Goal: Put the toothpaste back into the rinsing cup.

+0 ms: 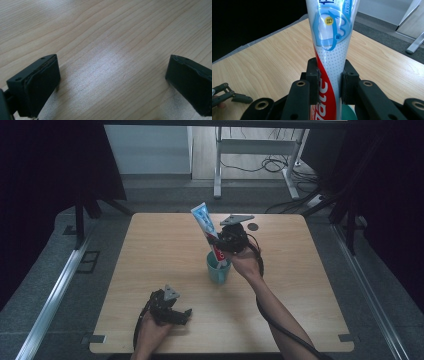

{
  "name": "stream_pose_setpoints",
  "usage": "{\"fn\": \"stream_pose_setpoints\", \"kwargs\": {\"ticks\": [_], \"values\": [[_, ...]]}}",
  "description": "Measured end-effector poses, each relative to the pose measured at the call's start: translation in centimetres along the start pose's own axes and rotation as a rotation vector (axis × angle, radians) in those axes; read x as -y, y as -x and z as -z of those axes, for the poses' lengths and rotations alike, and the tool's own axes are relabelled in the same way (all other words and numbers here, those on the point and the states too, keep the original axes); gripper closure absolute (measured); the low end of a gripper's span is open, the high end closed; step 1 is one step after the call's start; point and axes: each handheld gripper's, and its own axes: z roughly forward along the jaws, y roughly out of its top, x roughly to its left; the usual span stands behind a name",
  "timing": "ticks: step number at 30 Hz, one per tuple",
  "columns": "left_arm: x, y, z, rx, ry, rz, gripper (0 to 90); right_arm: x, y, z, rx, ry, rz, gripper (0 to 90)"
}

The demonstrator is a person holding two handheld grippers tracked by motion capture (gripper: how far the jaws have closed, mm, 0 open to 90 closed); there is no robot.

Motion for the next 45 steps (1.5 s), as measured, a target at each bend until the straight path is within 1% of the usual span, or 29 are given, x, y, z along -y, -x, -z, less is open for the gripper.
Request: {"fn": "stream_pose_setpoints", "kwargs": {"ticks": [9, 20, 37, 45], "values": [[0.0, 0.0, 0.0, 0.001, -0.004, -0.005, 0.0, 0.8, -0.1, -1.0, 0.001, -0.014, 0.005, 72.8], [0.0, 0.0, 0.0, 0.0, -0.004, -0.002, 0.0, 1.9, 0.1, -1.6, 0.004, -0.018, 0.004, 72.7], [0.0, 0.0, 0.0, 0.0, -0.003, 0.0, 0.0, 3.8, 0.6, -2.7, 0.004, -0.048, -0.021, 72.5], [0.0, 0.0, 0.0, 0.0, -0.003, -0.001, 0.0, 4.2, 0.6, -2.8, -0.004, -0.052, -0.026, 71.8]]}}
